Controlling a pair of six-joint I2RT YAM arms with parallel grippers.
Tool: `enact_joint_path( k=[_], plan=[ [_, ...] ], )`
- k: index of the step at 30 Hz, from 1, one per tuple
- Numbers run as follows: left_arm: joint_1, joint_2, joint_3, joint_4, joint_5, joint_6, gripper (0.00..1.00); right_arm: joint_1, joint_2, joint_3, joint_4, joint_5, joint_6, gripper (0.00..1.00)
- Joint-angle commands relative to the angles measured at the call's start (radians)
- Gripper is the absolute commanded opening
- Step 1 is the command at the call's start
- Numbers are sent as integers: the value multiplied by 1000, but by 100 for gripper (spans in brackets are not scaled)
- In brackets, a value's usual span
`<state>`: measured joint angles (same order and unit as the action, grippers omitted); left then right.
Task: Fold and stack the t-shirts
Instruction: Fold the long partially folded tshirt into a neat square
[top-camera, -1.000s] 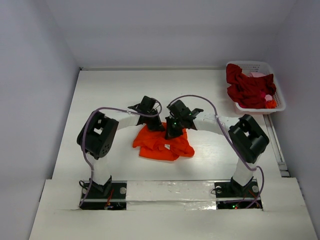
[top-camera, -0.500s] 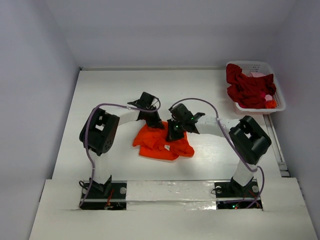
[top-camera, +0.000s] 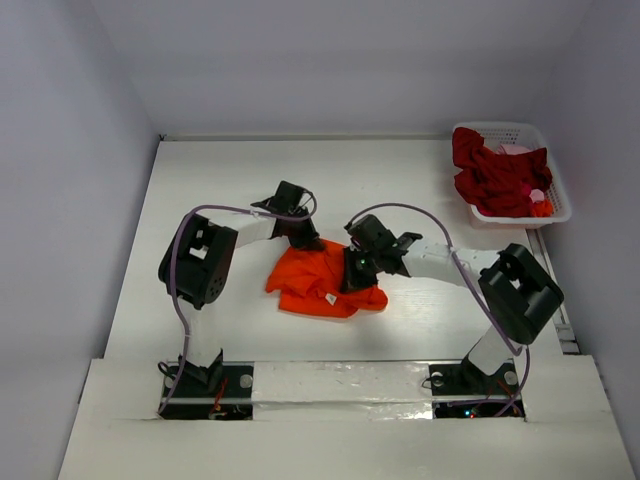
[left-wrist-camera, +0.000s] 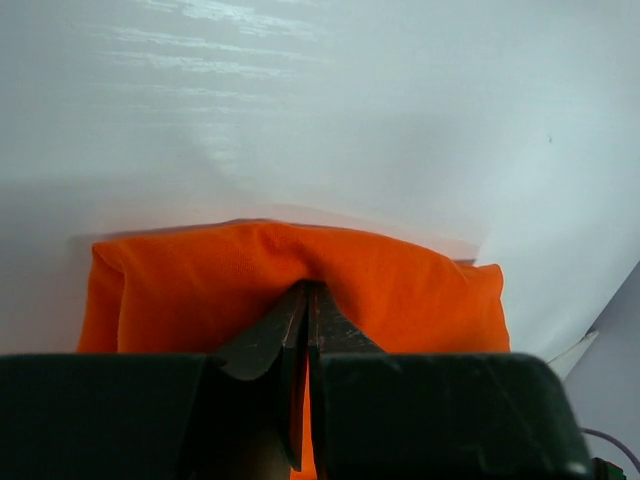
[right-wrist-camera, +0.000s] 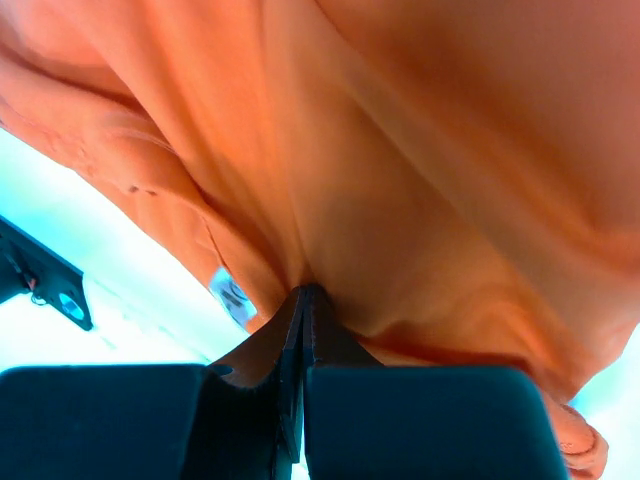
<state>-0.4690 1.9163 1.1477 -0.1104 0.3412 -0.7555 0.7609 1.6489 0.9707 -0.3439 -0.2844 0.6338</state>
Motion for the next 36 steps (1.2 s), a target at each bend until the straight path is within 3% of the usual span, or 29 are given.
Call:
enact_joint_path(
  k=[1,25,29,36],
  plan=[
    [33,44,-26,-35,-123,42,0,11,-38,-29,-26,4,7,0],
    [164,89,60,-80,-131,81,0,11,-90,-110,-20,33,23,0],
    [164,76,57,-81,-126,79,0,11,-107,-38,-79,71,-2,0],
    [164,64,38,-84,-130,87,0,11,-26,260,-144,77,-52,0]
  ],
)
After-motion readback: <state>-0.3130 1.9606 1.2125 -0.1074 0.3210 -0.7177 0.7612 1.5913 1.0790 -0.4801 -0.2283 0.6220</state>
